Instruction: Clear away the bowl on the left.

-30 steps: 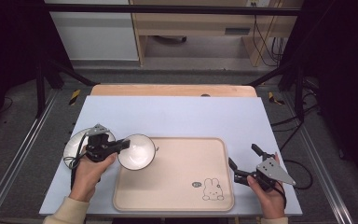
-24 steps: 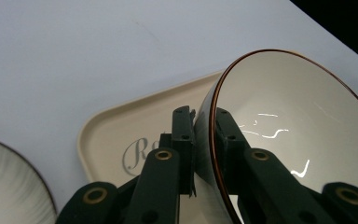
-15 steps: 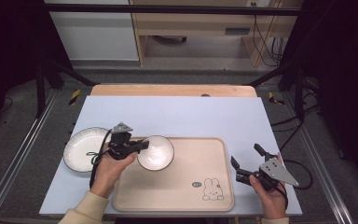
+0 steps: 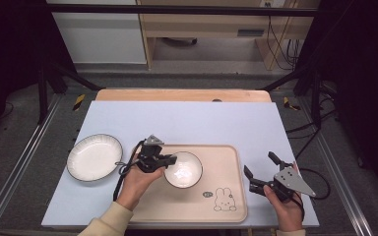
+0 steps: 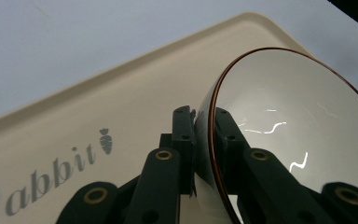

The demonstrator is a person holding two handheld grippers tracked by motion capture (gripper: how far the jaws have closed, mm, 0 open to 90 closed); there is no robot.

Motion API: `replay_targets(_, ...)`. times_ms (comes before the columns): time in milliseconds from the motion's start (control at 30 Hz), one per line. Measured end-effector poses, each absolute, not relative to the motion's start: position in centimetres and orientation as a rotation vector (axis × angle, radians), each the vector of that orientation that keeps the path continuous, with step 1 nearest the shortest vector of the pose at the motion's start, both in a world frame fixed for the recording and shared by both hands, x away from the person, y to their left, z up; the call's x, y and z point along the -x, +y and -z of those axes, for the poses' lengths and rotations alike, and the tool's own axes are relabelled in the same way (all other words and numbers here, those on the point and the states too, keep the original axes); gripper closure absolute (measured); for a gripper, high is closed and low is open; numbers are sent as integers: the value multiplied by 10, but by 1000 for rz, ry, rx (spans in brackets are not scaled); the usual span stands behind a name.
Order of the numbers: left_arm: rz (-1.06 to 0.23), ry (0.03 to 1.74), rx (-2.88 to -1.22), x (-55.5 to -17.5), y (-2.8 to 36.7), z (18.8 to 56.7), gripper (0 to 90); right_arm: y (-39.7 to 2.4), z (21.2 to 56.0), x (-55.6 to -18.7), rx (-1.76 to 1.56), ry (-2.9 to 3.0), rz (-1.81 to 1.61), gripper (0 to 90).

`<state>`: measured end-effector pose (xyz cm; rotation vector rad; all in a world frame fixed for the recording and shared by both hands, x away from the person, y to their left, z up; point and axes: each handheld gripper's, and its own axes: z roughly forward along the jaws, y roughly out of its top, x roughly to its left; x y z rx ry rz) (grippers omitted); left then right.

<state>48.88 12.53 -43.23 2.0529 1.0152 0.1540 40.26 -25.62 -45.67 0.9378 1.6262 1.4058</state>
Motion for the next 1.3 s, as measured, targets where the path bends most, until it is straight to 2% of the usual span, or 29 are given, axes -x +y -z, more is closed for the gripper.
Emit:
replay_targets(867, -69, 1033, -2075, -486, 133, 448, 816, -256, 457, -403, -937, 1626, -1394, 57)
replay_targets(1300, -104, 995, -2099, -486, 131, 449, 816, -255, 458, -404, -937, 1639, -1388, 57)
